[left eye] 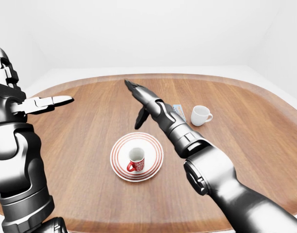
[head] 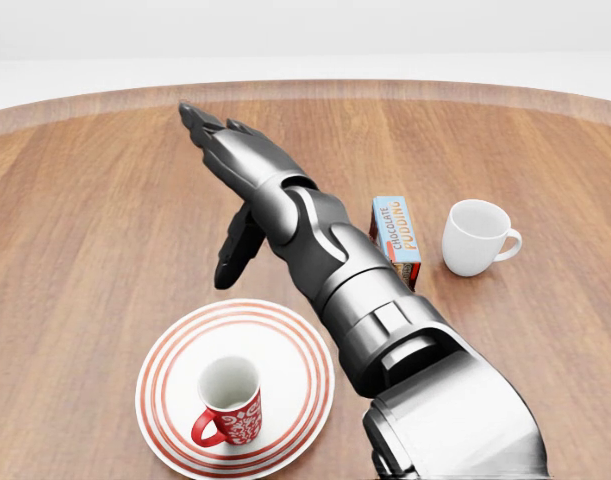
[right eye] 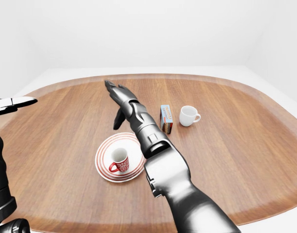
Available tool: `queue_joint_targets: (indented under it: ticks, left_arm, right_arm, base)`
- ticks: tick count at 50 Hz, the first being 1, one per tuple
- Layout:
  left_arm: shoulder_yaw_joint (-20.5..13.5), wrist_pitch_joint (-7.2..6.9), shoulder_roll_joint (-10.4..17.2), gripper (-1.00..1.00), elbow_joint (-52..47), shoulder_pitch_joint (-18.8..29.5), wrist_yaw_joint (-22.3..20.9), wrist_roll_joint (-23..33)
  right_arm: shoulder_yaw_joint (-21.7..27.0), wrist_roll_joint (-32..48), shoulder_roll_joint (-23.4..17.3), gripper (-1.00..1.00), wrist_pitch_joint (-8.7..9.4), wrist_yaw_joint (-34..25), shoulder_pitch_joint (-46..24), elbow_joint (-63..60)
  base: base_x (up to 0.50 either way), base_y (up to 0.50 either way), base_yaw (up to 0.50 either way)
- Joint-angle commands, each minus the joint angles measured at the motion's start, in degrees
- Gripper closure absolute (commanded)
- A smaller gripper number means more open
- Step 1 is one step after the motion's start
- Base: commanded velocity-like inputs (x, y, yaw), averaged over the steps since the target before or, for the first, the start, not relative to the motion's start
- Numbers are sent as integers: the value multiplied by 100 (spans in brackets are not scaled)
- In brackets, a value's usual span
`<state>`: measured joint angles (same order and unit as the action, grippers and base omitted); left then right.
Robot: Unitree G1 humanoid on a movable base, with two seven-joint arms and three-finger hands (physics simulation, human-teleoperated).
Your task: Pick up the red mug and put it on the plate
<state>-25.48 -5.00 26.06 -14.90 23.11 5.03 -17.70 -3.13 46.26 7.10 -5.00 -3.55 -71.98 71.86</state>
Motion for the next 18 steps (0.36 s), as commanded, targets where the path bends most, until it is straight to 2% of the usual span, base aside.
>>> queue_joint_targets:
  ticks: [1,8,13,18]
  left_arm:
    - [-14,0,133,-100,-2,173,47,-62]
    - [-22,0,250,-100,28,321,86,-118]
    - [-93,0,448,-100,75,501,107,-197]
    - [-103,0,641,-100,176,704,132,-263]
  right_arm:
    - [344,-924,-733,-100,0,-235,-1028,-50]
    - [486,-1361,-1132,-100,0,-254,-1485,-69]
    - [649,-1720,-1485,-100,1,-307,-1868,-97]
    - [711,-1962,-1739,-100,112,-350,-2137,-122]
  base:
    - [0,0,0]
    - [0,0,0]
    - [0,0,0]
    - [0,0,0]
